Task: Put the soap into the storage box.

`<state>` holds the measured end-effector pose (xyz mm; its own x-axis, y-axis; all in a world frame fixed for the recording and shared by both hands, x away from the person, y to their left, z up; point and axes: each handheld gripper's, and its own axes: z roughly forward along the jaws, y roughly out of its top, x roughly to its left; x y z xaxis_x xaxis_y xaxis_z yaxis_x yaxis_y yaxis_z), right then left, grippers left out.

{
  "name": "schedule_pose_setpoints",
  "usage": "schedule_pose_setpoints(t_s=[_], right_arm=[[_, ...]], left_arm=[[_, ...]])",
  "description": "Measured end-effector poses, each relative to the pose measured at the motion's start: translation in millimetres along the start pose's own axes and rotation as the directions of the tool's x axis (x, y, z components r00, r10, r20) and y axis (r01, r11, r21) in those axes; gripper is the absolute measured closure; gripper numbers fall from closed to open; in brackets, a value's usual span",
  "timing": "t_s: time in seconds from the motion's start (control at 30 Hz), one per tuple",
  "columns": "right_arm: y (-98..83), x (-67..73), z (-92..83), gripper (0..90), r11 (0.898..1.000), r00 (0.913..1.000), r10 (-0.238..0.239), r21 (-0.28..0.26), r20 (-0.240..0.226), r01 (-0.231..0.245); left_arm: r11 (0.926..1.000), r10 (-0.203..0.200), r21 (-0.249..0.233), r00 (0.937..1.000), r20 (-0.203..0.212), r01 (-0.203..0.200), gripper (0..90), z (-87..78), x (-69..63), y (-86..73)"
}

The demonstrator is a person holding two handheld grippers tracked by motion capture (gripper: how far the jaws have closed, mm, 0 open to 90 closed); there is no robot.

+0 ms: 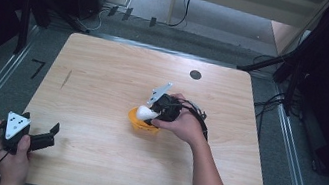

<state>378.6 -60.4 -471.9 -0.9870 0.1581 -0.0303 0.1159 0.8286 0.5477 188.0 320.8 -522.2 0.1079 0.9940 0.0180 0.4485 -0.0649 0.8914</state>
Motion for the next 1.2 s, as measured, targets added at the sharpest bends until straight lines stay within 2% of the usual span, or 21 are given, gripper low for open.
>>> schedule_pose_setpoints(t_s=[0.2,0.3,0.4,0.73,0.77,0.8,0.93,1.0,1.07,1.1,1.13,1.17,1.2], right_arm=[[-1.0,-0.6,2.9,49.5,1.000,1.0000,-0.006,0.009,0.001,0.006],[-2.3,-0.4,4.1,48.2,1.000,0.9999,0.011,0.011,-0.010,-0.011],[-3.0,-1.6,0.4,40.8,0.998,0.9985,0.050,-0.033,-0.024,-0.050],[-11.1,-3.3,-18.5,36.6,0.987,0.9921,0.125,-0.098,-0.003,-0.125],[-15.6,-2.8,-22.6,34.8,0.982,0.9888,0.149,-0.117,0.000,-0.148],[-15.6,-2.8,-22.6,34.8,0.982,0.9888,0.149,-0.117,0.000,-0.148],[-29.4,-0.3,-32.5,27.2,0.971,0.9783,0.204,-0.136,0.036,-0.197],[-32.6,-0.3,-35.1,26.2,0.969,0.9762,0.212,-0.140,0.046,-0.203],[-40.4,0.3,-41.2,22.7,0.957,0.9668,0.249,-0.165,0.057,-0.237],[-47.7,0.4,-46.4,19.7,0.948,0.9584,0.277,-0.182,0.070,-0.260],[-47.7,0.4,-46.4,19.7,0.948,0.9584,0.277,-0.182,0.070,-0.260],[-55.1,1.1,-51.6,16.4,0.935,0.9452,0.315,-0.198,0.087,-0.293],[-55.1,1.1,-51.6,16.4,0.935,0.9452,0.315,-0.198,0.087,-0.293]], left_arm=[[1.0000,0.000,0.000,1.0000,0.000,0.000,0.0,0.0,0.0,0.0],[1.0000,-0.001,0.000,1.0000,0.000,0.001,0.0,0.0,0.0,0.0],[1.0000,-0.001,0.000,1.0000,0.000,0.001,0.0,0.1,0.0,0.0],[1.0000,-0.001,0.002,1.0000,0.001,0.001,0.0,0.5,-0.3,0.1],[1.0000,0.001,0.000,1.0000,-0.001,-0.001,0.0,0.6,-0.6,0.1],[1.0000,0.001,0.000,1.0000,-0.001,-0.001,0.0,0.6,-0.6,0.1],[1.0000,-0.002,0.000,1.0000,-0.001,0.002,0.0,0.5,-0.4,0.0],[1.0000,-0.002,0.000,1.0000,-0.002,0.002,0.0,0.5,-0.5,0.0],[1.0000,0.000,0.000,1.0000,-0.002,0.000,0.0,0.7,-0.5,0.0],[1.0000,0.001,0.000,1.0000,-0.003,-0.001,0.0,0.7,-0.6,0.1],[1.0000,0.001,0.000,1.0000,-0.003,-0.001,0.0,0.7,-0.6,0.1],[1.0000,0.001,0.000,1.0000,-0.003,-0.001,0.0,0.7,-0.6,0.1],[1.0000,0.000,0.000,1.0000,-0.003,0.000,0.0,0.7,-0.6,0.1]])
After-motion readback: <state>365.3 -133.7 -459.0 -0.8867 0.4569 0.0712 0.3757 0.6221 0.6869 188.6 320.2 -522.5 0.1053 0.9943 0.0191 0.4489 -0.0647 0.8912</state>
